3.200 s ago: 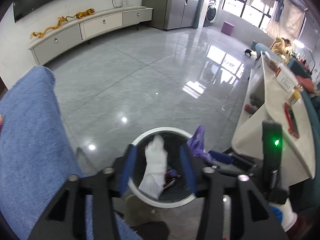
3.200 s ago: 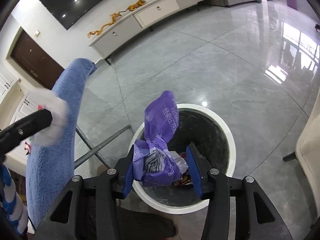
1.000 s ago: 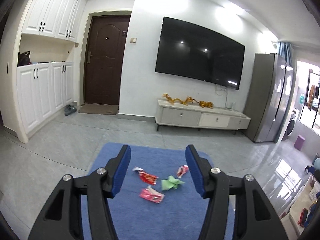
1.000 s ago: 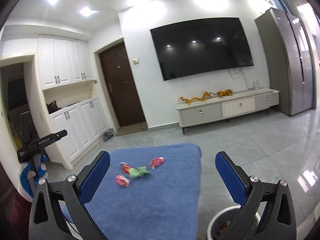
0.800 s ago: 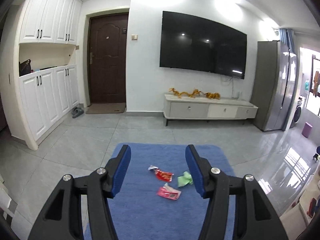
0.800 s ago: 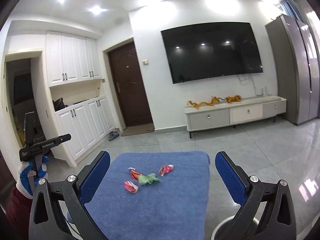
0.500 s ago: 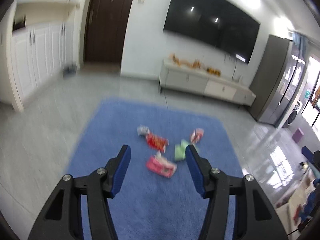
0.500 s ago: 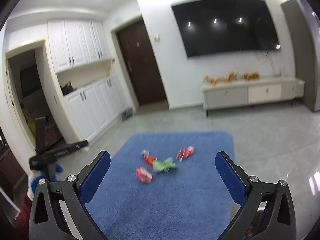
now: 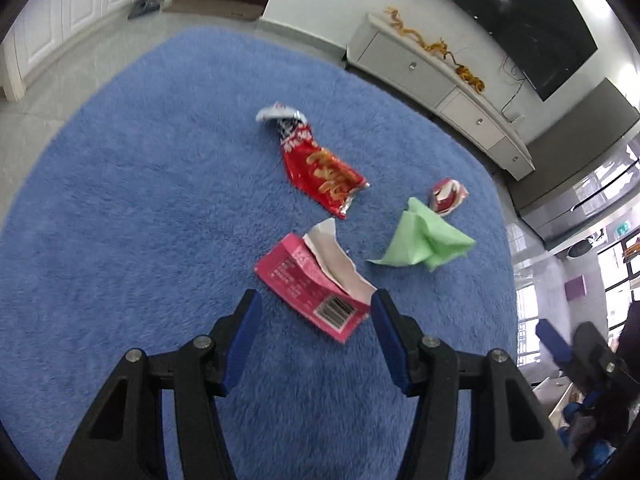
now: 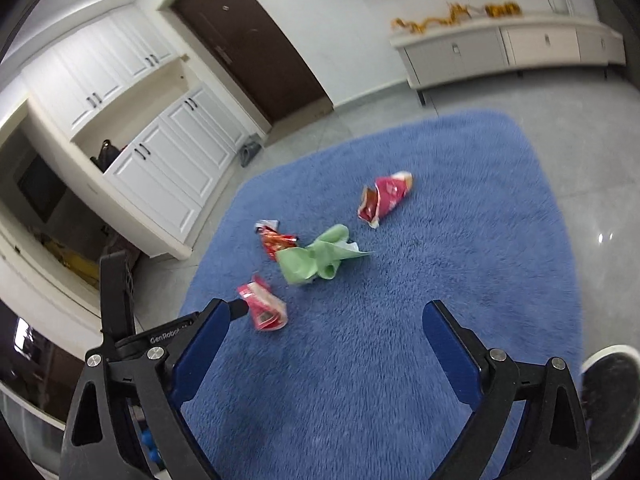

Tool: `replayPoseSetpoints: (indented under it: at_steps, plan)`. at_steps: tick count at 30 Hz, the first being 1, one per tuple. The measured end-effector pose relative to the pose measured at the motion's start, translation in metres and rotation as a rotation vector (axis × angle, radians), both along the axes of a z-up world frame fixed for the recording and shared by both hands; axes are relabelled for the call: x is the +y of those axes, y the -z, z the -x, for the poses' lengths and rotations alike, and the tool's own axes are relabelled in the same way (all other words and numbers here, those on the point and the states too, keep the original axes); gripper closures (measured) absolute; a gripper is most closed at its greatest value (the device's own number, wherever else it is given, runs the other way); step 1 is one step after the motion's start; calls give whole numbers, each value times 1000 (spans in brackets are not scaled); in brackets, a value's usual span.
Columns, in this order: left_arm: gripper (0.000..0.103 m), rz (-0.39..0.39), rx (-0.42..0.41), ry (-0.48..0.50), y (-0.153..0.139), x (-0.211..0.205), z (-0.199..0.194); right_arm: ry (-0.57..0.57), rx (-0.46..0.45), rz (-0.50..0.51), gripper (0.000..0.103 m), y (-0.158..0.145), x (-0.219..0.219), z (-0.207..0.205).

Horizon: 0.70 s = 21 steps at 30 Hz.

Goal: Collect trash
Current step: 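Grasp the green plastic bag with the right tool while the left tool grasps the pink box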

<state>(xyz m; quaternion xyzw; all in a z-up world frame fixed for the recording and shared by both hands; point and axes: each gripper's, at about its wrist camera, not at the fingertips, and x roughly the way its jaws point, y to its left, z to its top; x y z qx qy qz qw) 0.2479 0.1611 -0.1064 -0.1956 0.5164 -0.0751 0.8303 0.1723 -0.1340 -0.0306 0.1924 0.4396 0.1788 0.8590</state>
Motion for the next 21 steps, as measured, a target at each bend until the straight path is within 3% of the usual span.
replayPoseSetpoints:
  at_steps: [8, 10, 15, 17, 21]
  plan:
    - [48, 22, 17, 17, 14, -11, -26, -16, 102, -101, 8, 53, 22, -53]
    - [48, 2, 10, 20, 13, -15, -31, -9, 120, -135, 17, 63, 25, -65]
    - [49, -42, -23, 38, 12, -20, -37, 29, 164, -214, 25, 85, 24, -89]
    - [59, -61, -43, 38, 12, -21, -37, 38, 185, -249, 27, 93, 24, -97]
    - [63, -66, -62, 37, 14, -19, -35, 24, 187, -287, 29, 99, 31, -107]
